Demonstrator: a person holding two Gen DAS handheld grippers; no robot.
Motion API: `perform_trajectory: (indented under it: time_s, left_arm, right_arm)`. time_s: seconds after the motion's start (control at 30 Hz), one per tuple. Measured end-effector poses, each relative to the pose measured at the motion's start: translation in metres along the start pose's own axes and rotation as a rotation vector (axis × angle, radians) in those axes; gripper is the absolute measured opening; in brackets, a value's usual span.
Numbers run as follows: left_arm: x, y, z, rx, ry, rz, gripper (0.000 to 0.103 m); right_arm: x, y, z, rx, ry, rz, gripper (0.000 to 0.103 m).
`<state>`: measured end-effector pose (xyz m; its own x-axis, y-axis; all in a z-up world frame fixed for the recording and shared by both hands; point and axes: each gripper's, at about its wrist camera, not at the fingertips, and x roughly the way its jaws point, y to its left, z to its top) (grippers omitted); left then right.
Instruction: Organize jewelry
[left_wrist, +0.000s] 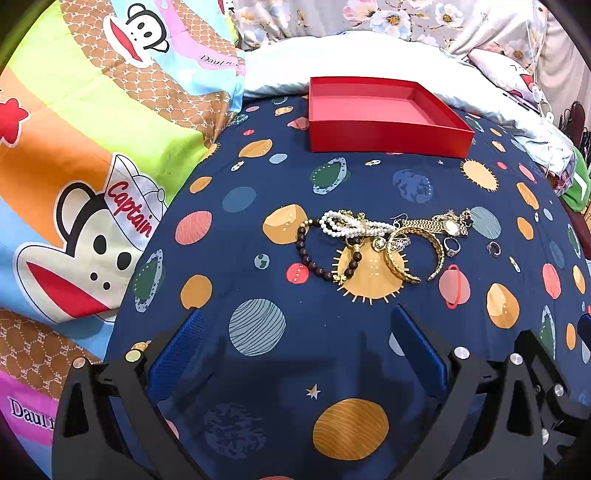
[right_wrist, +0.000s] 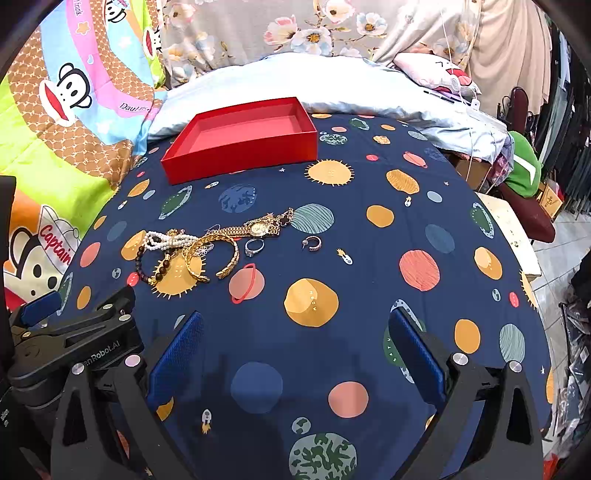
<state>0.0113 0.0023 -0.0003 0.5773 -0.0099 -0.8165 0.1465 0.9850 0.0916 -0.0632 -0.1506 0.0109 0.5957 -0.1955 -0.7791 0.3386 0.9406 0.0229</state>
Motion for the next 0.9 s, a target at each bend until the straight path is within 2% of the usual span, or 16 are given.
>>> perform_trajectory:
  time_s: [0.9]
  left_arm:
    - [-0.0018,0.0021,0.0017,-0.003,0.005,0.002,0.098]
  right_arm:
    - [0.0022,0.0022,-0.0002,0.0,0.001,-0.003,0.098]
